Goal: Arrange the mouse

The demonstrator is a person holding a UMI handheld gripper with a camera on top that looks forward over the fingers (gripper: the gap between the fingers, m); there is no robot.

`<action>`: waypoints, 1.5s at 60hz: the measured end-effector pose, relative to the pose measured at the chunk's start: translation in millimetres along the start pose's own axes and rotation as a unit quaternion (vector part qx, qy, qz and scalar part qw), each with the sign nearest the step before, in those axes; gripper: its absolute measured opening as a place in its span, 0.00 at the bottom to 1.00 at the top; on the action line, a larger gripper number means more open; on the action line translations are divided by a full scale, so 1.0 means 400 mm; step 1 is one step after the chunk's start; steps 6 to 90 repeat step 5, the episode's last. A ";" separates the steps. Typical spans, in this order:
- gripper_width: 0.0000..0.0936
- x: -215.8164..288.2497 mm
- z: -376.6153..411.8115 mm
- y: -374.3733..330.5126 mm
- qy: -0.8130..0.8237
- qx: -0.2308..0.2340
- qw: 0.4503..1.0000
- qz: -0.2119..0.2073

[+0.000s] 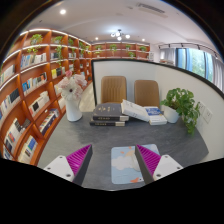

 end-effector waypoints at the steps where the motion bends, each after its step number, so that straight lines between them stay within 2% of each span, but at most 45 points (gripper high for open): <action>1: 0.92 -0.001 0.000 0.000 0.001 0.000 1.000 0.000; 90: 0.92 -0.001 0.002 -0.002 0.004 -0.002 1.000 0.001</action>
Point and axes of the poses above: the point between the fingertips, and its own axes, seen from behind it with the camera up: z to the left, x up, y forward, the way the camera looks, the point moved 9 cm from there along -y, backward, against the way the camera looks, and after that the axes turned 8 degrees about -y, right-handed, at the moved point
